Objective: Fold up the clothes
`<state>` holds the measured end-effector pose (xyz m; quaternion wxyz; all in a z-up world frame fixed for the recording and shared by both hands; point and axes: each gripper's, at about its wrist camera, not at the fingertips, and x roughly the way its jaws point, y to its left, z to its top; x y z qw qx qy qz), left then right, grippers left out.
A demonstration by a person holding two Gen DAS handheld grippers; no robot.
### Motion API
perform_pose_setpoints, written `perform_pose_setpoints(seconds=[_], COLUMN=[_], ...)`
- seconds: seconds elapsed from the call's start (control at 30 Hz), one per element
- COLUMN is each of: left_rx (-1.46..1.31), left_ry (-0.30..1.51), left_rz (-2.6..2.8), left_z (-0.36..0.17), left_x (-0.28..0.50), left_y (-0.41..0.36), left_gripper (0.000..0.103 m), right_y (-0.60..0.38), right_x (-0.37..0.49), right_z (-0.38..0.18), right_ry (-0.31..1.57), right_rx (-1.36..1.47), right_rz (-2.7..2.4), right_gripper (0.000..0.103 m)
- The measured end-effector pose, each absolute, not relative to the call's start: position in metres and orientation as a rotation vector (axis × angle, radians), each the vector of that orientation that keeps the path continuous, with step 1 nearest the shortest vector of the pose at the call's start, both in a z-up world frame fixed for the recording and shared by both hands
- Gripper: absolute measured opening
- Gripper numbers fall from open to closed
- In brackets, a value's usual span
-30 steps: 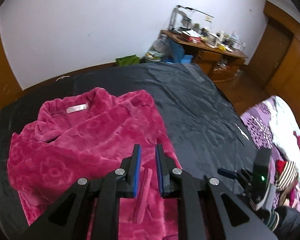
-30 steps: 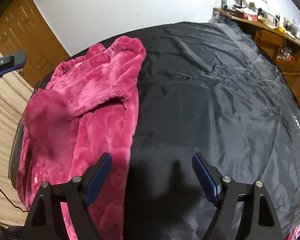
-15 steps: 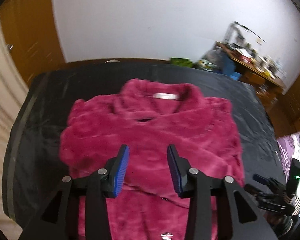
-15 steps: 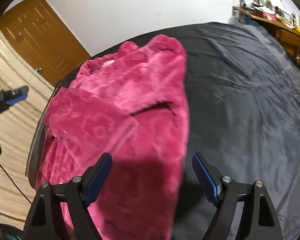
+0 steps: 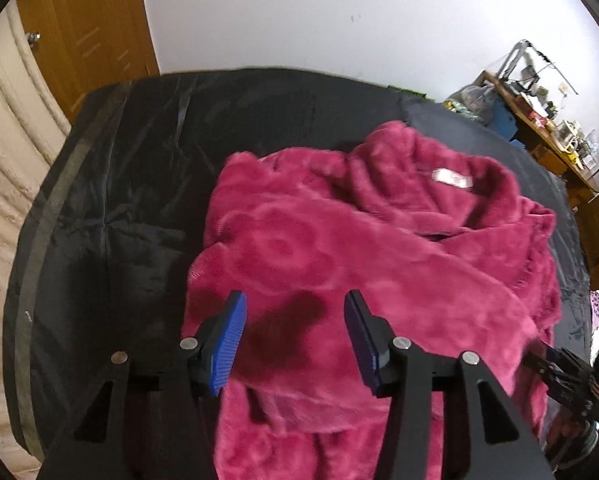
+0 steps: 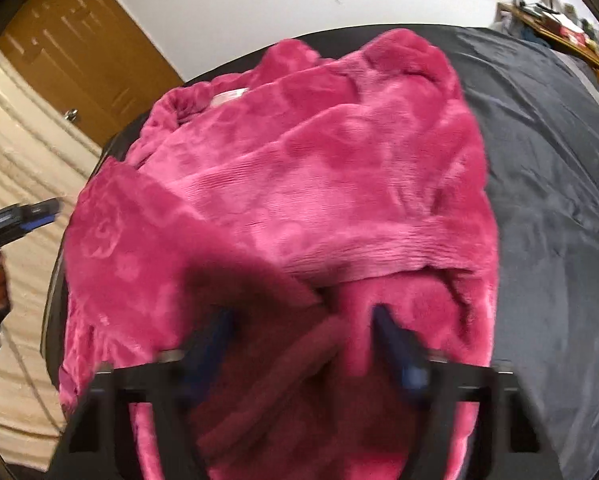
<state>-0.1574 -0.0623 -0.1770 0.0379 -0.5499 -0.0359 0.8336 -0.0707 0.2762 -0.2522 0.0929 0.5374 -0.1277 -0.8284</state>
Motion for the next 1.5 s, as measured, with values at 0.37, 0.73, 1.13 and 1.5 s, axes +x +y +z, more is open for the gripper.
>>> perform_pose_setpoints(seconds=[0.37, 0.73, 1.13, 1.5], left_rx=[-1.748, -1.705, -1.759, -1.750], left_ry=[-0.146, -0.108, -0.156, 0.063], left_rz=[2.514, 2.578, 2.626, 2.637], left_z=[-0.213, -0.224, -0.239, -0.243], left_x=[-0.205, -0.217, -0.225, -0.255], left_y=[-0.072, -0.068, -0.084, -0.047], left_gripper=[0.058, 0.060, 0.072, 0.073], right_y=[0.270, 0.279, 0.297, 0.236], right_x=[-0.064, -0.121, -0.143, -0.144], right_z=[-0.197, -0.135, -0.191, -0.206], right_ry=[-0.306, -0.025, 0.028, -0.025], right_rx=[1.523, 1.308, 1.582, 1.526], right_rz=[-2.645, -3.000, -2.966, -2.734], right_gripper=[0.013, 0.012, 0.070, 0.070])
